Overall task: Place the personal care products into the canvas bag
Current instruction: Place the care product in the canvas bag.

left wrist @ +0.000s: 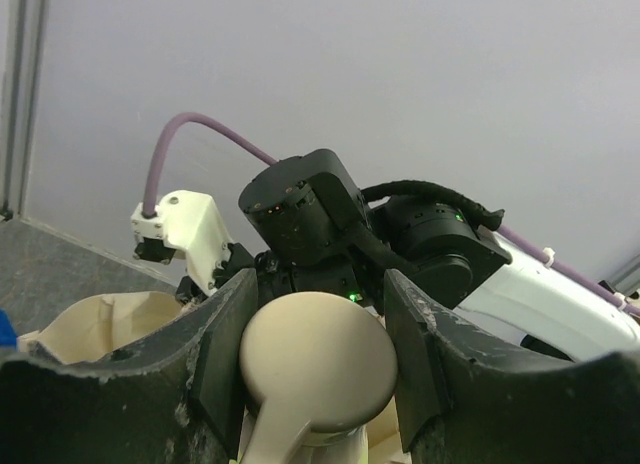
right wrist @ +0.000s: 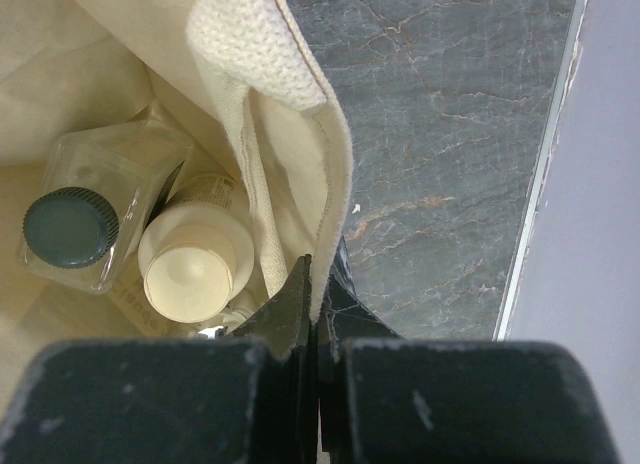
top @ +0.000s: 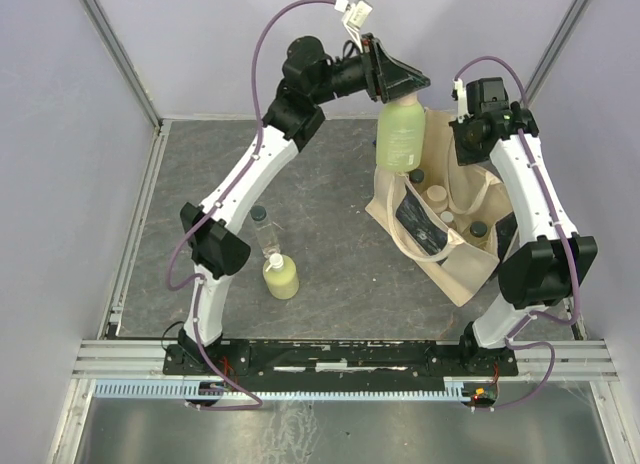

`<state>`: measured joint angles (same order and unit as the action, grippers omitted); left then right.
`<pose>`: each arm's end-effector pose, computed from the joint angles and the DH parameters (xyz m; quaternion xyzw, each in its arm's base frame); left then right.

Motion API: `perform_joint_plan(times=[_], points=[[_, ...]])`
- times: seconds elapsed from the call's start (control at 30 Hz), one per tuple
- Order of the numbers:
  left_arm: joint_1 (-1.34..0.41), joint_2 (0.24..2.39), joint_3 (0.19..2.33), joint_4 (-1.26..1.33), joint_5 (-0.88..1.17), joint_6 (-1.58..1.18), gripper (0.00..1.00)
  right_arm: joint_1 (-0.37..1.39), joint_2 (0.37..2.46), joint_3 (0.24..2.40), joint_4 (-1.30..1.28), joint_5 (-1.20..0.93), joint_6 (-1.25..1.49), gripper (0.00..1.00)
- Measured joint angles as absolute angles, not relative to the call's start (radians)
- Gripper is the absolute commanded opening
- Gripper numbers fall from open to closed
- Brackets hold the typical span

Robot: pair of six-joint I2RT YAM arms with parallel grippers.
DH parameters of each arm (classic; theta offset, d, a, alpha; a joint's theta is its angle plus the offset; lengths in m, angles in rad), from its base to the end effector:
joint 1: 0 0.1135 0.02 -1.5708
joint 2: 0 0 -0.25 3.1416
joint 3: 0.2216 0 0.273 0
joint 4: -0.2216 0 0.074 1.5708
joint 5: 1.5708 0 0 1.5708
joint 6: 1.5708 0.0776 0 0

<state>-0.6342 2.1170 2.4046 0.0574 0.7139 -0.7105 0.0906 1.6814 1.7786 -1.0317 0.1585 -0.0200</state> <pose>0.3832 -0.3449 0.5051 0.2651 0.5495 -0.6346 0.4744 0.3958 0.0237 0.3264 -0.0276 0.9468 -0.0641 0.3143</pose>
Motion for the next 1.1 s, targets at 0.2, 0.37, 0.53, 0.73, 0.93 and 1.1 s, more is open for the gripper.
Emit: perform_joint_plan(times=[0.2,0.37,0.53,0.73,0.93,1.1], points=[[-0.689,2.169,2.408,0.094,0.702,-0.711,0.03,0.097,1.666,1.779,-1.045,0.153,-0.005,0.01],[-0.726,2.191,2.408,0.109,0.68,-0.71,0.03,0.101,1.634,1.779,-1.066,0.13,0.004,0.01],[-0.758,2.199,2.408,0.115,0.651,-0.709,0.03,0.104,1.597,1.773,-1.082,0.112,0.007,0.0],[-0.783,2.199,2.393,0.133,0.619,-0.684,0.03,0.105,1.564,1.75,-1.085,0.121,0.007,0.0],[-0.81,2.199,2.262,0.147,0.554,-0.598,0.03,0.105,1.581,1.777,-1.106,0.162,0.02,0.0],[-0.82,2.202,2.212,0.16,0.505,-0.528,0.03,0.105,1.621,1.8,-1.137,0.234,0.027,0.0]])
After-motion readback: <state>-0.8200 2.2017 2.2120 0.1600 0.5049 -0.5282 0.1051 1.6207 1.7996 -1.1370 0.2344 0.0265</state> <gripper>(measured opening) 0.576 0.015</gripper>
